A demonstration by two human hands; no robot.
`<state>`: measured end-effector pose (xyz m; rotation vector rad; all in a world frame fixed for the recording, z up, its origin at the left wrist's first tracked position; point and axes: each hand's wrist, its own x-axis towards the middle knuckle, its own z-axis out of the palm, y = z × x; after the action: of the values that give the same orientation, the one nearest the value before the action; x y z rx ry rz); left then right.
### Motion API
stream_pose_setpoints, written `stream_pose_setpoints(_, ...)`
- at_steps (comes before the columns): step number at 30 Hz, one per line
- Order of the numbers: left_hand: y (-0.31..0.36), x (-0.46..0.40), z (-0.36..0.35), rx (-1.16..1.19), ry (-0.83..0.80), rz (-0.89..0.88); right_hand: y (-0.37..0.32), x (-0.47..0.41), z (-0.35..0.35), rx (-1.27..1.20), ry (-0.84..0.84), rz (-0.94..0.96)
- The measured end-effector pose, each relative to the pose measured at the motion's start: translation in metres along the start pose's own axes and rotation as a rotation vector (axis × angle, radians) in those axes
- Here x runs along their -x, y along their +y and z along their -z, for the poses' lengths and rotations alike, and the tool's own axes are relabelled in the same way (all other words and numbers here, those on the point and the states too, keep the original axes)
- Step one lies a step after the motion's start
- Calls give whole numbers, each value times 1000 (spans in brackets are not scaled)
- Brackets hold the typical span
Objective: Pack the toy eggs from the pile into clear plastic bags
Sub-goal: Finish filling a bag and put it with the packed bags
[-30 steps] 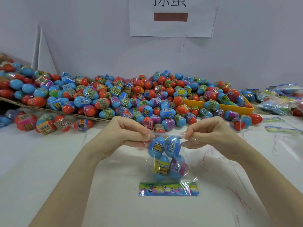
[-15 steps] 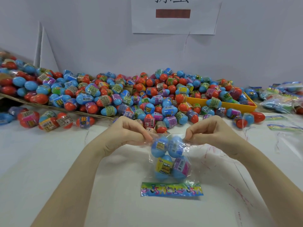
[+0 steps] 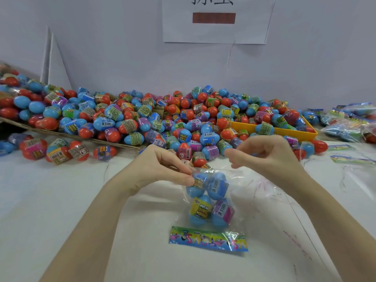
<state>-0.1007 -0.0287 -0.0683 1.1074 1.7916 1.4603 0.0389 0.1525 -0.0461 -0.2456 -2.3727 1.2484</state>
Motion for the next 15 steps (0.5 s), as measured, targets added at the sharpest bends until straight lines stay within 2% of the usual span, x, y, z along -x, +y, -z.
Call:
stream_pose_setpoints(1,1,0,0,6,-4,0,-3,0,-3,-21,9,-7)
stream_pose_setpoints(4,3,-1,-2,20,-5,-1,-7,3,-17,71,-257,-108)
stream_pose_setpoints(6,4,0,-2,31,-14,-5,-7,4,-24,140,-356,-123)
stream_pose_setpoints(11,5,-1,-3,88,72,-13,-8,-1,-18,-54,-303,-113)
stream_pose_setpoints(13,9,0,-9,85,39,6,-12,-1,-14,-180,-260,-121)
stream_pose_setpoints(15,14,0,-18,-5,-39,29,-14,0,-15,-194,-226,-93)
